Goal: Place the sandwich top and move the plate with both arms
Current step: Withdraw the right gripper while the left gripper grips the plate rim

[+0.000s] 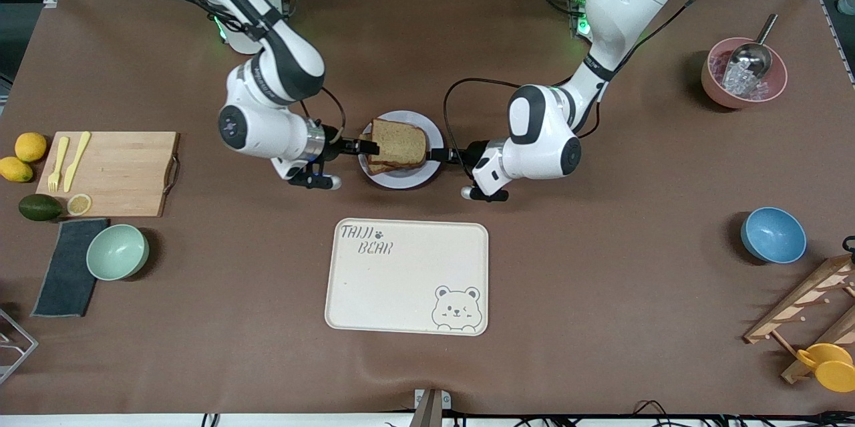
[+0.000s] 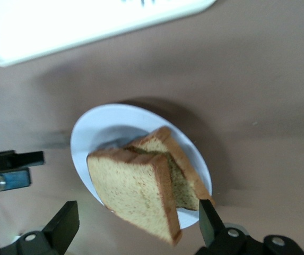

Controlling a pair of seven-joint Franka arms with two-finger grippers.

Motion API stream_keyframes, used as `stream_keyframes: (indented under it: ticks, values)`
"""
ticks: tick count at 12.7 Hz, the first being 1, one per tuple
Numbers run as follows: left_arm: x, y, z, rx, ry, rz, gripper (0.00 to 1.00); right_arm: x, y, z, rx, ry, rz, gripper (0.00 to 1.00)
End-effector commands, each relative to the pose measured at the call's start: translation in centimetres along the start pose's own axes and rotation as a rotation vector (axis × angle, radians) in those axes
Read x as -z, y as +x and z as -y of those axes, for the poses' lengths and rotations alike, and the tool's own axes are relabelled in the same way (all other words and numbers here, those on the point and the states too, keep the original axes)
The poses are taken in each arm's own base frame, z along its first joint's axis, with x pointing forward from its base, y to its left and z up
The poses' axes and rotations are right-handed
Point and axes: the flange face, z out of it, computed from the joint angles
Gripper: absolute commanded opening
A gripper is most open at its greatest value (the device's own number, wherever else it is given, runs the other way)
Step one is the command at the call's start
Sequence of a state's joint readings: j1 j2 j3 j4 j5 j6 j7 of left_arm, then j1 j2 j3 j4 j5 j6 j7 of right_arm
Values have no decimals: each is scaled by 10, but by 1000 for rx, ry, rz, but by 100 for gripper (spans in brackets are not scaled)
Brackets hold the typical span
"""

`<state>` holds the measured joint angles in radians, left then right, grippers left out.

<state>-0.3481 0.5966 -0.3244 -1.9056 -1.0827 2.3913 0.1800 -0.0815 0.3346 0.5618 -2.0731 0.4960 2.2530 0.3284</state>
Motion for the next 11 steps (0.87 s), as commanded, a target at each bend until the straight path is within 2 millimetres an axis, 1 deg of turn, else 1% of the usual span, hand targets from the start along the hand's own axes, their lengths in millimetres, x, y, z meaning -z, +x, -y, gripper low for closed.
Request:
stream_keyframes:
  ticks: [1,2,4,5,6,8,9,10,11]
  values:
    - [-3,1,6,-15,-86,-30,100,58,32,-26,-33,-48,-19,100]
    - [-9,1,7,-14,-123,-36,100,81,44,-35,-38,-73,-26,100]
    - [-22,2,39,-69,-148,-39,100,124,64,-52,-59,-94,-55,100]
    - [-23,-2,49,-85,-140,-37,100,142,71,-62,-69,-109,-70,100]
    - [-21,-1,52,-85,-139,-39,100,157,77,-75,-88,-118,-76,100]
    - [-26,-3,52,-90,-152,-40,100,185,91,-111,-130,-119,-105,100]
    - [-31,-7,50,-94,-164,-41,100,203,99,-137,-112,-120,-125,100]
    - [-34,-9,51,-92,-172,-42,100,220,108,-157,-48,-124,-143,100]
    - [-37,-11,54,-90,-171,-38,100,230,107,-168,-5,-137,-136,100]
